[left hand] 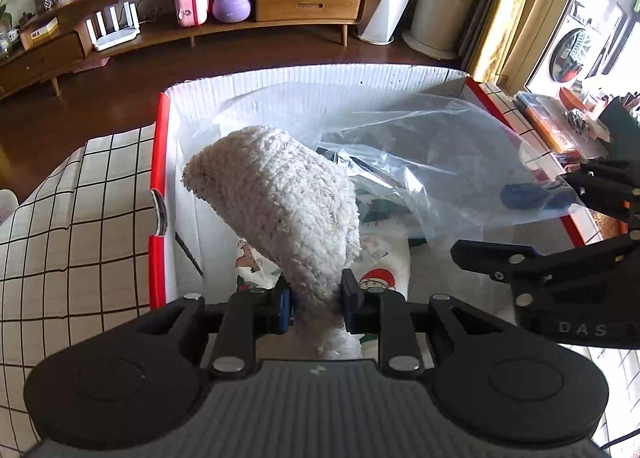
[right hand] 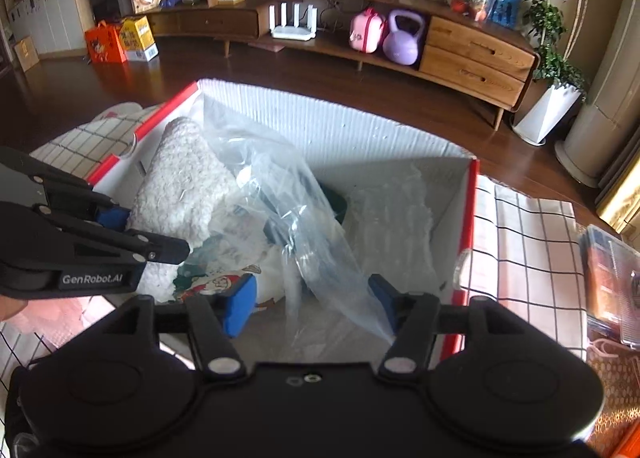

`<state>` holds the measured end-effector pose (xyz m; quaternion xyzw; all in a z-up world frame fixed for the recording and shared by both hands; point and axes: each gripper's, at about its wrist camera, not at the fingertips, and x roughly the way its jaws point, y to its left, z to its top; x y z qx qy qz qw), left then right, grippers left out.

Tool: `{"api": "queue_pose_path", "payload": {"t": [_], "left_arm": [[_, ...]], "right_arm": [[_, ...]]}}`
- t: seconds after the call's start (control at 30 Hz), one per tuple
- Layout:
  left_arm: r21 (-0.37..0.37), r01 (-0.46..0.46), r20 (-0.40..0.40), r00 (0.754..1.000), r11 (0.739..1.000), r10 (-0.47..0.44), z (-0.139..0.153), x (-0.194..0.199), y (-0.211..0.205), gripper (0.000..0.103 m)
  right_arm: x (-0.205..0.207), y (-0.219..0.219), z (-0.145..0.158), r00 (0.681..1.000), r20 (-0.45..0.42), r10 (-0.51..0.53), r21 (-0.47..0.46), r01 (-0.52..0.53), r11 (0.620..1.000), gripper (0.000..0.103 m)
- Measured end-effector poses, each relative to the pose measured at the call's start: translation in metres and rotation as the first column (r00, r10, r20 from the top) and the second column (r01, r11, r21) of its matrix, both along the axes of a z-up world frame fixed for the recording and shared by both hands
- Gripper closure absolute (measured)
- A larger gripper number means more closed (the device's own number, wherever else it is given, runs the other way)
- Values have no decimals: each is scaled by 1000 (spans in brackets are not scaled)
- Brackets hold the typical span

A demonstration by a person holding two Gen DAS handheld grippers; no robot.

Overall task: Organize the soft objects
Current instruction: 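Lower the cloth and bag into the red box and open both grippers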

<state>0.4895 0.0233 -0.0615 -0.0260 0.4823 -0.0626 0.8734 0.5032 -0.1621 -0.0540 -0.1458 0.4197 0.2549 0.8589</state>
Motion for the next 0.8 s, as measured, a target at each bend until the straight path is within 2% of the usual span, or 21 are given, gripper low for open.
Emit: {"api": "queue_pose_path", "payload": {"t": [0.07,0.13,0.17,0.2,0.57,0.67,0.8], "left_arm": [[1,4,12,1000,1000,-4,5,-5,0,74],[-5,11,25,1000,1000,-11,9,-10,-1,56],[-8,10,35,999,1000,-10,12,-12,0,35],[-10,6,56,998,1000,-5,16,-17,-1,30],[-11,8,121,993,1000,-7,49,-57,-1,29],[-23,9,133,991,1000,-6,59,-71,2,29],[-28,5,153,988,1000,0,71,-91,5,25]], "right_arm": [[-5,-4,6,1000,9,-9,22,9,1000,36],[-10,-9,14,1000,19,-11,44,10,999,32],[-13,-11,17,1000,28,-11,50,10,999,28],[-16,-13,21,999,38,-12,55,10,998,27],[-54,-32,55,996,83,-38,135,27,990,13],[-71,-36,65,992,116,-44,147,27,989,5],[-96,-41,75,989,136,-54,157,32,987,3]]}}
